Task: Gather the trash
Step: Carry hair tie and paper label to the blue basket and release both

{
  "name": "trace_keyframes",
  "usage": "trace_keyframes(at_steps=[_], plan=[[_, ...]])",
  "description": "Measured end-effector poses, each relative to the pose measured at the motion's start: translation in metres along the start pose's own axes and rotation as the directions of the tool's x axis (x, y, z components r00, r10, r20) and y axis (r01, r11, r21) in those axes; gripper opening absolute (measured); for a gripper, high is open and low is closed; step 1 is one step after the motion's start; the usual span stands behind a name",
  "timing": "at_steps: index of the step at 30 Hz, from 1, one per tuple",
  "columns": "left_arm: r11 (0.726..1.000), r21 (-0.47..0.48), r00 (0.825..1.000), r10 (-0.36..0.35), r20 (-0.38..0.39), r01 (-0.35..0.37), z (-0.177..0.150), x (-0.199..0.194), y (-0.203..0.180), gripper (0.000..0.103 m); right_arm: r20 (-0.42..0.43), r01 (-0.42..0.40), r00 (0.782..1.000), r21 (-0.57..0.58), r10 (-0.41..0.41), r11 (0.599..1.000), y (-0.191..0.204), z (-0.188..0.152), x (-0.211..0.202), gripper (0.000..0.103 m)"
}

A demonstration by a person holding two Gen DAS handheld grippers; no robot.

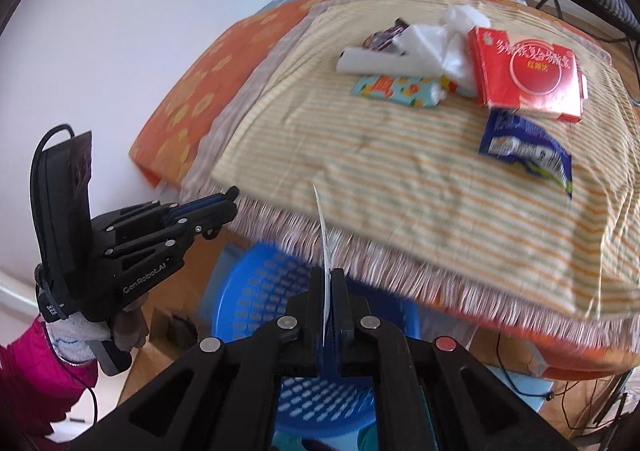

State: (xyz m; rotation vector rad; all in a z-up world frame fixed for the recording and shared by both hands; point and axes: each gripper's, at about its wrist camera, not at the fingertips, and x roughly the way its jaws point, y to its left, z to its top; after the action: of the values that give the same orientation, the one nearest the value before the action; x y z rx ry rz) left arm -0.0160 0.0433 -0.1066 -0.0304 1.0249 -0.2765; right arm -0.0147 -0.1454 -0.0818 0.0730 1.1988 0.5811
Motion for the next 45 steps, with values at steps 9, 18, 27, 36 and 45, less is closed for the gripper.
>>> trace_keyframes(at_steps=[9,18,27,36,45], plan=[[1.0,-0.023,0.998,-0.016,-0.059,0.015,-0.037,0.001,-0.009,0.007,-0.082,-0.004,0.997,-0.074,-0.003,0.997,0.024,-0.03,0.014,0.001],[1.0,-0.026,0.994,-0.019,-0.107,0.016,-0.061,0.008,-0.012,0.007,-0.128,0.001,0.992,-0.092,-0.012,0.996,0.033,-0.041,0.024,0.001],[1.0,-0.024,0.99,-0.01,-0.138,0.007,-0.07,0.014,-0.011,0.007,-0.15,-0.01,0.989,-0.066,0.0,0.998,0.03,-0.043,0.031,0.005],[0.999,-0.032,0.989,0.008,-0.148,-0.013,-0.072,0.016,-0.007,0.044,-0.131,-0.008,0.991,-0.055,0.001,0.998,0.027,-0.041,0.028,0.028],[0.998,-0.053,0.99,0.01,-0.142,-0.017,-0.071,0.014,-0.004,0.065,-0.066,0.059,0.996,-0.05,-0.062,0.997,0.026,-0.031,0.016,0.077]])
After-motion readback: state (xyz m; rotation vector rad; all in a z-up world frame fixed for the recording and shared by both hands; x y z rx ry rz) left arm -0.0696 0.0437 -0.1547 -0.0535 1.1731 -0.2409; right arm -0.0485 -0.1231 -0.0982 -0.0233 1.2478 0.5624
